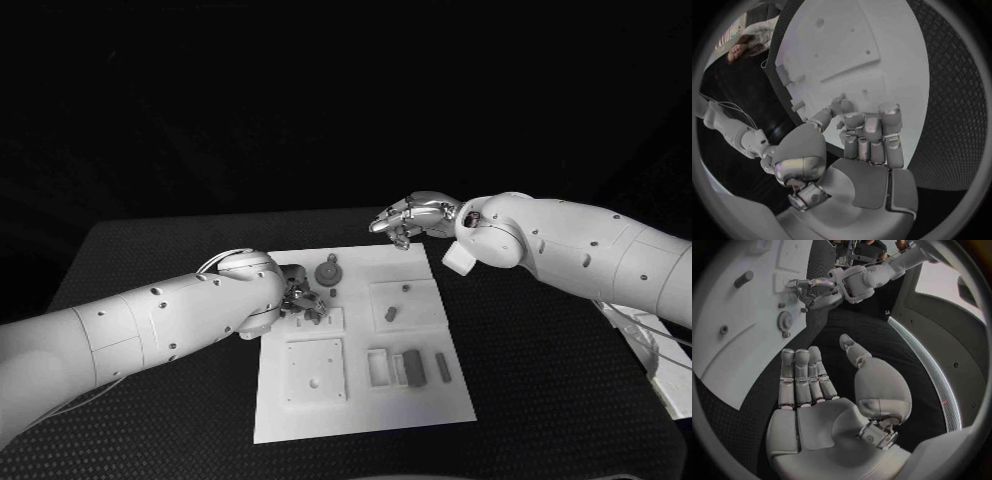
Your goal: Assemble the parts on the task board
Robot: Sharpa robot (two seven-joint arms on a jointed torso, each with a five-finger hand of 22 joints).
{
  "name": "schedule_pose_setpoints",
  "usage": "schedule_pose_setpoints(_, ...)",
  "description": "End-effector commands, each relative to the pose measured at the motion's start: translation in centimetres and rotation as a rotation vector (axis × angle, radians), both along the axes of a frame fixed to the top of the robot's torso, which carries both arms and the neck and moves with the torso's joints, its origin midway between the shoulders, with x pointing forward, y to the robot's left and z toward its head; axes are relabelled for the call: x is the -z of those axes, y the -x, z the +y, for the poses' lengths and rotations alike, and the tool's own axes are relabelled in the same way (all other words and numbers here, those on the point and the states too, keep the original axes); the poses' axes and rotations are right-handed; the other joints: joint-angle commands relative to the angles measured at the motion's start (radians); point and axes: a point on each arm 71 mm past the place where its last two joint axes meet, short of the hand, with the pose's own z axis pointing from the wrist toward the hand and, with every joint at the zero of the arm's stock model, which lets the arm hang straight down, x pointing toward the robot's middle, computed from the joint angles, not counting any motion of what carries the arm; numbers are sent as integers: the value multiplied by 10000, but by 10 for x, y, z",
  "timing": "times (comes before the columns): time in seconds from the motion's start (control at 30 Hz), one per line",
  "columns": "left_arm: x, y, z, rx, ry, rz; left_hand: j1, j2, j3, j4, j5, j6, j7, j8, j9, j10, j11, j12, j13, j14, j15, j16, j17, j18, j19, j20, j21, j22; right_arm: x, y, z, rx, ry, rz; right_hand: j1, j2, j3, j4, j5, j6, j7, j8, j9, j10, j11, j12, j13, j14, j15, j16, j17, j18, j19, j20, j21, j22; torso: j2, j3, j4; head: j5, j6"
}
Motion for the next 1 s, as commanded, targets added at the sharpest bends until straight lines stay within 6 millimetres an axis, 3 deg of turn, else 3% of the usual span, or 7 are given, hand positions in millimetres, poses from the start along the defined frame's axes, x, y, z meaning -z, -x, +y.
schedule_pose_setpoints(0.03, 0, 1, -2, 52, 123, -3, -6, -138, 3, 93, -62, 39, 29, -30, -12, 75, -1, -49, -6, 32, -192, -53, 6, 644, 54, -37, -48, 137, 0, 1, 1, -152, -38, 4, -91, 32, -5, 39, -58, 6, 83, -58, -15, -76, 20, 59, -19, -101, -2, 57, -11, 131, 51, 40, -37, -9, 2, -6, 4, -9, -6)
schedule_pose_setpoints(0.7, 1, 1, 1, -9, 77, 16, -100, -295, -17, 310, -267, 30, 26, -37, -23, 73, -5, -55, 2, 34, -197, -58, 17, 652, 55, -38, -67, 143, 0, 1, 1, -144, -35, 8, -94, 27, -7, 40, -58, 4, 83, -58, -15, -78, 20, 61, -23, -104, -2, 57, -13, 131, 49, 41, -39, -8, 2, 1, 1, 15, -18)
schedule_pose_setpoints(0.77, 1, 0, 2, -35, 90, -9, -108, -326, -13, 364, -371, 28, 23, -38, -25, 72, -7, -57, 5, 35, -200, -59, 21, 657, 56, -42, -71, 146, 0, 1, 1, -148, -37, 8, -95, 27, -8, 40, -58, 4, 83, -58, -15, -78, 20, 61, -23, -105, -1, 57, -14, 131, 49, 41, -40, -7, 1, 2, 1, 20, -15)
schedule_pose_setpoints(0.8, 1, 0, 2, -31, 84, 3, -96, -350, -10, 411, -719, 23, 20, -38, -25, 71, -10, -58, 10, 34, -203, -61, 26, 666, 54, -46, -76, 149, 0, 1, 1, -147, -35, 10, -95, 27, -8, 40, -58, 5, 83, -58, -15, -78, 20, 61, -23, -105, -1, 57, -14, 131, 49, 41, -40, -7, 0, 3, -1, 23, -10)
schedule_pose_setpoints(0.83, 1, 0, 2, -34, 82, 4, -99, -364, -10, 443, -830, 23, 20, -37, -25, 69, -12, -59, 12, 32, -205, -63, 28, 667, 52, -45, -81, 151, 0, 1, 1, -144, -34, 10, -95, 27, -8, 40, -57, 5, 83, -58, -15, -78, 20, 61, -23, -105, -1, 57, -14, 131, 49, 41, -40, -7, -2, 2, -2, 23, -7)
schedule_pose_setpoints(1.0, 1, 0, 3, -43, 81, 3, -138, -435, -18, 542, -1003, 22, 18, -37, -27, 69, -14, -62, 17, 32, -207, -65, 34, 671, 49, -44, -87, 154, 0, 1, 0, -143, -34, 11, -96, 26, -8, 41, -58, 4, 84, -58, -15, -78, 20, 62, -24, -106, -1, 57, -15, 131, 48, 41, -40, -7, 1, 2, -3, 20, -9)
